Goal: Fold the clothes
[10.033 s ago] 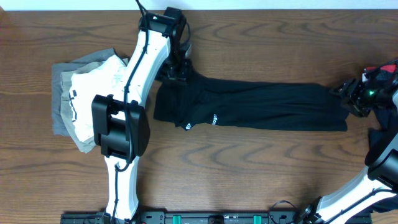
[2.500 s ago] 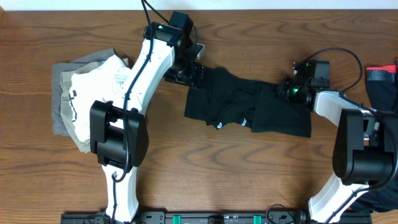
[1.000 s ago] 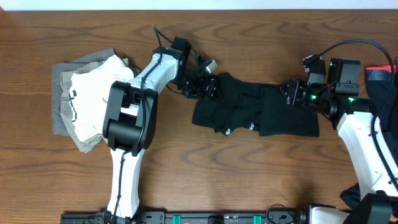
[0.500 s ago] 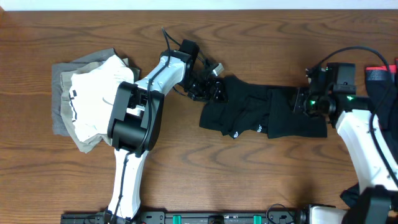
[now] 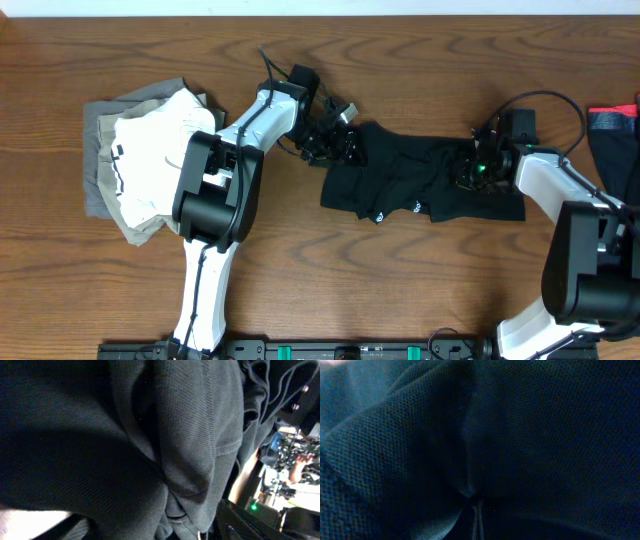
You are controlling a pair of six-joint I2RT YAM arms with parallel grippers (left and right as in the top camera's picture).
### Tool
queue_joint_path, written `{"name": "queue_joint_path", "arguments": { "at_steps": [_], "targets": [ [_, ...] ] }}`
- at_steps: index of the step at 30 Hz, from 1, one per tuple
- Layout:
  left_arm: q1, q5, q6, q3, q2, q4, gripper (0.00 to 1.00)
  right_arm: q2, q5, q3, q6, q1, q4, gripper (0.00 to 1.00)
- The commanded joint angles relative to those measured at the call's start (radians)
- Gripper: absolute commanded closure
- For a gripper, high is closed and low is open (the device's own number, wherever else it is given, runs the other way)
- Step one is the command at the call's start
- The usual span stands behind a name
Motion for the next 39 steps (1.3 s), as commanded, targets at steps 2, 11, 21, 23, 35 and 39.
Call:
{"name": "queue_joint_path", "arguments": {
  "at_steps": [2,11,21,23,35,39],
  "targets": [
    [-0.004,-0.021,-0.014,-0.009,0.016,-0.029,0.25,0.139,0.003,-0.023,0.034,-0.005,0.005,0.99],
    [-0.075,-0.115,-0.169,-0.010,0.016,0.063,0.40,0.177,0.007,-0.023,0.034,0.014,0.020,0.98],
    [-0.050,-0.174,-0.187,-0.008,0.003,0.024,0.79,0.152,0.007,-0.021,0.025,-0.011,-0.006,0.98],
    [-0.019,-0.174,-0.172,-0.001,-0.014,-0.019,0.79,0.119,0.007,-0.021,0.012,-0.034,-0.024,0.98],
    [0.137,-0.442,-0.046,0.095,-0.254,-0.290,0.81,-0.275,0.007,-0.021,-0.031,-0.136,-0.100,0.91],
    [0.130,-0.504,-0.024,0.165,-0.321,-0.344,0.81,-0.340,0.007,-0.021,-0.030,-0.136,-0.100,0.91]
  ]
}}
